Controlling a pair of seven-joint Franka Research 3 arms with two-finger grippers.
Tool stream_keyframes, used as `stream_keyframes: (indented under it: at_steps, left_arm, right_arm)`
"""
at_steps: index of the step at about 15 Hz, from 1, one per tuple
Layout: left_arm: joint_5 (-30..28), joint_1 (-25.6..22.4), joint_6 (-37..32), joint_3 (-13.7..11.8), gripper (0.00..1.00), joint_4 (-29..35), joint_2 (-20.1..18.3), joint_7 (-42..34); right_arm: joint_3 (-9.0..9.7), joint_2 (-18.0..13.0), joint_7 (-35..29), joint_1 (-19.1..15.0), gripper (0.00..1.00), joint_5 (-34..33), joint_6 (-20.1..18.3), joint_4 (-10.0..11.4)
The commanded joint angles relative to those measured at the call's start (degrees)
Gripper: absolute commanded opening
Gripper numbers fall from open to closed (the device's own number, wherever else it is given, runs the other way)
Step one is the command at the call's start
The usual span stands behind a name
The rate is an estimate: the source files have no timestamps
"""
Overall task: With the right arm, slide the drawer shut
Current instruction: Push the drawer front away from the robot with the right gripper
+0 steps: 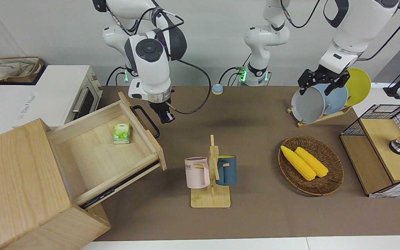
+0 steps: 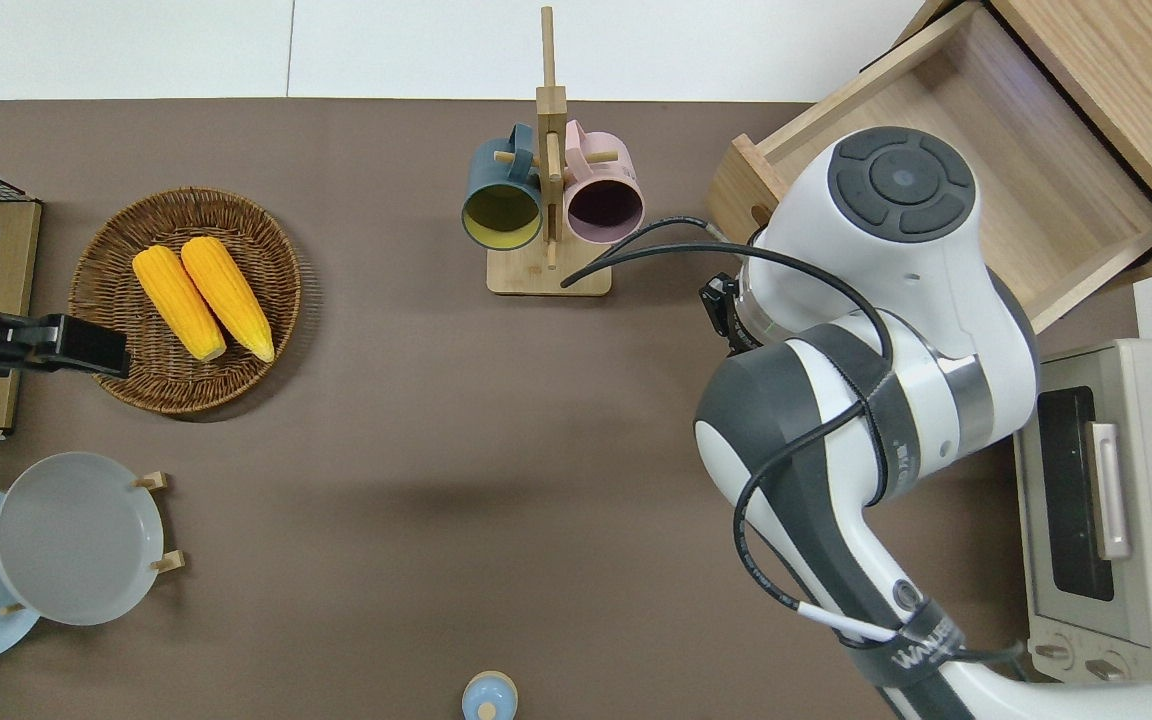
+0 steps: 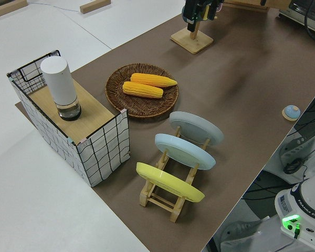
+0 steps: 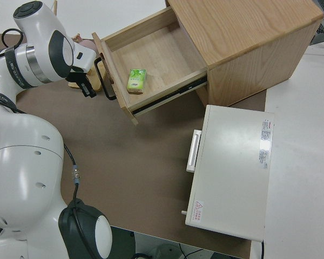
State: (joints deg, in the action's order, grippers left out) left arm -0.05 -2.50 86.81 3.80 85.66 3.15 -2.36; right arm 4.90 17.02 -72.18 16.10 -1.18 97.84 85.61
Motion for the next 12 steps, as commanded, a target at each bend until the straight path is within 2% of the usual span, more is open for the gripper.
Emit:
stream_keyframes:
  at_steps: [1, 5, 9, 12]
  left_arm:
    - [1.0, 0.4, -1.0, 0.0, 0.99, -0.6, -0.3, 0.6]
    - [1.0, 0.4, -1.0, 0.0, 0.99, -0.5, -0.3, 0.6]
    - [1.0, 0.4, -1.0, 0.0, 0.99, -0.6, -0.3, 0.6]
    - [1.0, 0.4, -1.0, 0.0, 0.99, -0.5, -0.3, 0.6]
  right_arm:
    - [0.46, 1.5, -0.3, -1.7, 0.0, -1.6, 0.9, -1.3]
    - [0.46, 2.7, 0.5, -3.1, 0.0, -1.7, 0.9, -2.7]
    - [0.37, 4.5, 2.5, -4.5, 0.0, -1.8, 0.9, -5.8]
    - [0.54, 5.0, 4.7, -6.4, 0.0, -1.7, 0.9, -7.2]
